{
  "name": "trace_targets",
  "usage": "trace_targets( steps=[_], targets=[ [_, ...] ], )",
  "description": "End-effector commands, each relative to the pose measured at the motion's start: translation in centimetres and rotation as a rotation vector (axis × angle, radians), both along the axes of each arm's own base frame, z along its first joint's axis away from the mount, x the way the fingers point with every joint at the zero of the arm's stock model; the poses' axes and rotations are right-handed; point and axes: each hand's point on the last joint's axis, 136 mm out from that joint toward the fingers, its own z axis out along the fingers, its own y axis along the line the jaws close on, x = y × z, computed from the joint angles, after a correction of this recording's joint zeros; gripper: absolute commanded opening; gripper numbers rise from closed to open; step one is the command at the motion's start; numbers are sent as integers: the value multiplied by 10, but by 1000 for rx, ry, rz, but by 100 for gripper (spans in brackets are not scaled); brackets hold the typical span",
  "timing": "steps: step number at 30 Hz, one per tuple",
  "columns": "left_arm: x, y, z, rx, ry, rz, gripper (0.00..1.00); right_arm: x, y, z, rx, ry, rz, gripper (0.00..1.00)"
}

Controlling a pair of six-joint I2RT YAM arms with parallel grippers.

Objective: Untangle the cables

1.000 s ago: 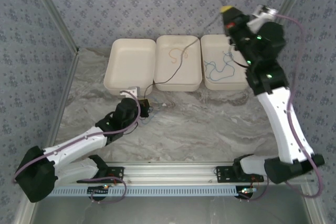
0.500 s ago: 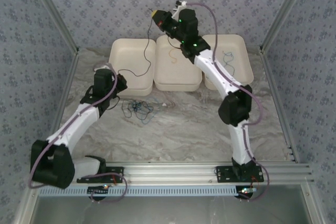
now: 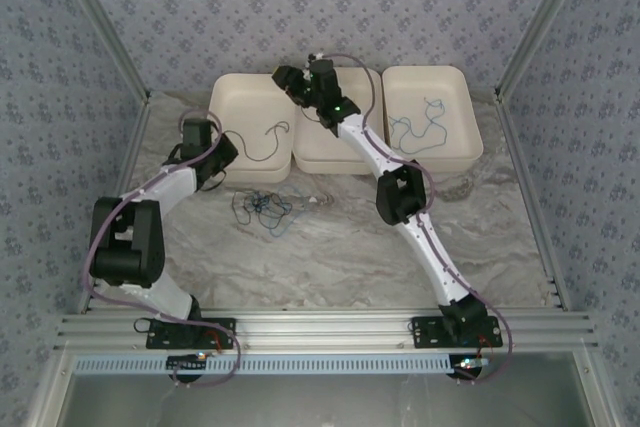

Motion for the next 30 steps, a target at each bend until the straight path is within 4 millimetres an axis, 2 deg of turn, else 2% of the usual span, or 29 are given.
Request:
trace_targets(
  steps=[1, 6, 8, 11, 12, 13, 15, 16, 17, 20, 24, 27, 30],
  targets=[
    [12, 0, 14, -43, -55, 26, 0, -16, 1, 60, -11, -118, 58, 54],
    [4, 9, 16, -38, -52, 83, 0, -27, -11, 87, -60, -142, 52, 54],
    [4, 10, 15, -35, -31, 90, 0, -37, -12, 103, -71, -163, 59, 53],
    [15, 2, 16, -32, -7, 49, 0, -58, -16, 133, -112, -217, 51, 53],
    [18, -1, 14, -24, 6, 35, 3, -64, -18, 140, -125, -231, 45, 53],
    [22, -5, 11, -19, 20, 16, 10, -71, -22, 150, -137, -249, 35, 53],
    [26, -8, 6, -19, 54, -1, 52, -82, -31, 164, -162, -269, 9, 53],
    [24, -8, 7, -8, 65, 0, 78, -87, -37, 168, -182, -278, -6, 53],
    [22, -7, 11, 23, 62, 0, 99, -94, -43, 173, -203, -284, -24, 54],
    [3, 5, 38, 190, 48, 35, 99, -111, -61, 175, -268, -277, -72, 55],
    [-29, 28, 56, 240, 9, 132, 99, -146, -88, 160, -337, -268, -172, 55],
    [-54, 35, 66, 200, -46, 164, 99, -180, -102, 140, -373, -247, -201, 55],
    [-80, 29, 67, 148, -35, 145, 99, -220, -100, 105, -416, -177, -172, 52]
  ],
)
